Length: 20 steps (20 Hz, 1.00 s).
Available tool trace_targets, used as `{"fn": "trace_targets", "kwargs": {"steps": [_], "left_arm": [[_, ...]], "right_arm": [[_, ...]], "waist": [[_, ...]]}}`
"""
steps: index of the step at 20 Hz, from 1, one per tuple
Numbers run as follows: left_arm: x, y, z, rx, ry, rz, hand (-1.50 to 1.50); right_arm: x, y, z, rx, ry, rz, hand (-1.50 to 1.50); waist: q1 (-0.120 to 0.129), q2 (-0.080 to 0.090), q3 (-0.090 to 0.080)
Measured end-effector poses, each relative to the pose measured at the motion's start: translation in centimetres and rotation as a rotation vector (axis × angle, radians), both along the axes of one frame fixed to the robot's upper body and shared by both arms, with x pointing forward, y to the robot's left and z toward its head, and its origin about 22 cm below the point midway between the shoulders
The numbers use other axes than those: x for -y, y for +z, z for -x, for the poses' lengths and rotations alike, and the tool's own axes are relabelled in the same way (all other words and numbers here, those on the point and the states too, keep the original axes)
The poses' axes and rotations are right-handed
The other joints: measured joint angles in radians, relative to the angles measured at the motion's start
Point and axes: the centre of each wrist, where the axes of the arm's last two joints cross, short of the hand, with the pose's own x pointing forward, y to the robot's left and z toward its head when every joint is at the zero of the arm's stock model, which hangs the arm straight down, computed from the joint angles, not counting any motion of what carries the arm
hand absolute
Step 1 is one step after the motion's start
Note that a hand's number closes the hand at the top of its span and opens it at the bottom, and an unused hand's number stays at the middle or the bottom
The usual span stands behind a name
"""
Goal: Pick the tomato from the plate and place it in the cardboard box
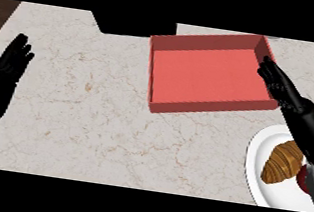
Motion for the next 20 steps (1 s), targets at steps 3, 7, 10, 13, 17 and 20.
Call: {"fn": "trace_targets", "kwargs": {"steps": [3, 7, 10, 13, 17, 20], "left_arm": [[-1.6, -0.4, 0.3, -0.032, 0.050, -0.077, 0.00], [-4.3, -1.2, 1.3, -0.091, 0.149, -0.199, 0.00], [-5.2, -2.2, 2.0, -0.136, 0.188, -0.237, 0.00], [-5.5, -3.4, 2.7, -0.166, 0.202, -0.260, 0.00], [-5.1, -4.7, 2.9, -0.179, 0.200, -0.274, 0.00], [-4.9, -4.8, 2.0, -0.182, 0.192, -0.282, 0.00]], "right_arm": [[2.5, -1.9, 1.0, -0.071, -0.080, -0.081, -1.50], [8.1, -3.7, 2.9, -0.158, -0.234, -0.058, -1.50], [12.1, -4.9, 4.9, -0.166, -0.324, 0.231, -1.50], [15.4, -8.9, 8.3, -0.206, -0.391, 0.144, -1.50], [19.3, -11.9, 12.2, -0.172, -0.394, -0.013, -1.50], [22.5, -12.3, 13.8, -0.120, -0.393, 0.018, -1.50]], "waist": [[-0.005, -0.009, -0.026], [-0.025, -0.014, -0.044], [-0.032, -0.012, -0.048], [-0.029, -0.014, -0.046], [-0.014, -0.015, -0.046], [0.001, -0.015, -0.047]]}}
